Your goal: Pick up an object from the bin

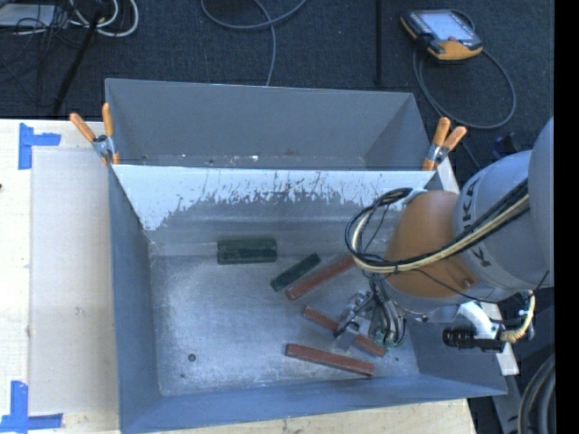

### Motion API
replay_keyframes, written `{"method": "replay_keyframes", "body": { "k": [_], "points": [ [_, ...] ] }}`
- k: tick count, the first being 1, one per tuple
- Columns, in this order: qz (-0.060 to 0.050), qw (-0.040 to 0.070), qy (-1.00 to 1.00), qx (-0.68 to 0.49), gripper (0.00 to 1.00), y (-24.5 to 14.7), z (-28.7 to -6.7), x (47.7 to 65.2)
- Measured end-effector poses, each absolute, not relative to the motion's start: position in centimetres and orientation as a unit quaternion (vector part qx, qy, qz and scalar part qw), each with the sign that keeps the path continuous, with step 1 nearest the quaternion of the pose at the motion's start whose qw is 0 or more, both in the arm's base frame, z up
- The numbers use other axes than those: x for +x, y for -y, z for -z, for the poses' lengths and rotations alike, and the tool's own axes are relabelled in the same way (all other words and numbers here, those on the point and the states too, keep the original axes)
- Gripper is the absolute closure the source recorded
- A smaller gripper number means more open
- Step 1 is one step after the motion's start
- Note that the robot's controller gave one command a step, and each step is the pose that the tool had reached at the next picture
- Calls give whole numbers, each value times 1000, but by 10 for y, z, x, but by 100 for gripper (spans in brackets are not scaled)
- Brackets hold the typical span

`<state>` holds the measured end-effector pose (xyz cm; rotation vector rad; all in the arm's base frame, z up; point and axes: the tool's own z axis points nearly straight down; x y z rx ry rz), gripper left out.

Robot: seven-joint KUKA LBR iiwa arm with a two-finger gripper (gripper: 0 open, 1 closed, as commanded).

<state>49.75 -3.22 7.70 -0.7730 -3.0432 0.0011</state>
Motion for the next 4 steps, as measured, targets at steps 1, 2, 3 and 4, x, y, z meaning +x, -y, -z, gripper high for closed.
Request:
{"method": "replay_keyframes", "body": {
  "k": [1,2,3,4],
  "points": [
    [-1,3,969,-246,100,32,-86,496],
    [-1,6,969,-246,100,32,-108,495],
    [-1,4,969,-246,100,32,-131,496],
    [0,1,969,-246,100,32,-152,497]
  ]
}}
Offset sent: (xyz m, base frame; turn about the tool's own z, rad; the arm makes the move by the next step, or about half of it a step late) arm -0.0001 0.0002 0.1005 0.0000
